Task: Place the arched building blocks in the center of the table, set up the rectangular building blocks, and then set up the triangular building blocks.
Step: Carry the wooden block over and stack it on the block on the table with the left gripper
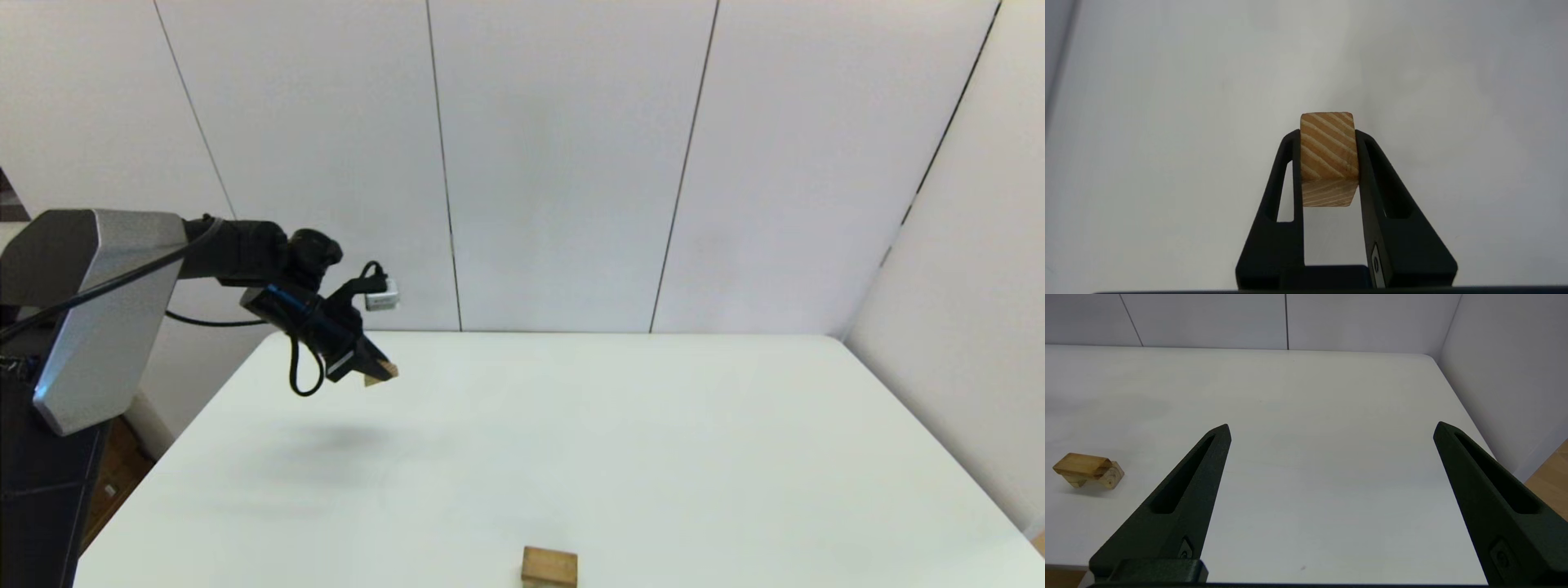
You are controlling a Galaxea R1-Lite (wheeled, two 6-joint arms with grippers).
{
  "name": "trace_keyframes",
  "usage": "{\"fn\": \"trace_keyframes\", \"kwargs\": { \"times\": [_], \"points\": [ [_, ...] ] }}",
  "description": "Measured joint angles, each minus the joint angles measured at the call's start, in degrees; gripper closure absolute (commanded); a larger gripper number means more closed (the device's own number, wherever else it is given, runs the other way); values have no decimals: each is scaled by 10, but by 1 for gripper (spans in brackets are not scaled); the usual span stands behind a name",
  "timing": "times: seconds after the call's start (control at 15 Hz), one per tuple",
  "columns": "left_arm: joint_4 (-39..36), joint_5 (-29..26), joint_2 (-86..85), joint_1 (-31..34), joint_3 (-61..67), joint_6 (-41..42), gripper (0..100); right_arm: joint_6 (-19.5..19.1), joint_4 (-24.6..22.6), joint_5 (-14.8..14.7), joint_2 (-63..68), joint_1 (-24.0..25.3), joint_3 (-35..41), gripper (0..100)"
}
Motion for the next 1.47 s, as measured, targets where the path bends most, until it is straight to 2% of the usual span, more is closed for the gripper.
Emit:
{"fn": "trace_keyframes", "kwargs": {
  "times": [0.27, 0.73, 1.13, 1.33, 1.47],
  "points": [
    [9, 50, -66, -115, 3, -31, 100, 0, 0, 0, 0, 0, 0, 0],
    [42, 59, -96, -287, 41, -68, 100, 0, 0, 0, 0, 0, 0, 0],
    [40, 67, -101, -338, 87, -133, 100, 0, 0, 0, 0, 0, 0, 0],
    [37, 82, -114, -346, 135, -137, 100, 0, 0, 0, 0, 0, 0, 0],
    [6, 86, -128, -349, 184, -138, 100, 0, 0, 0, 0, 0, 0, 0]
  ]
}}
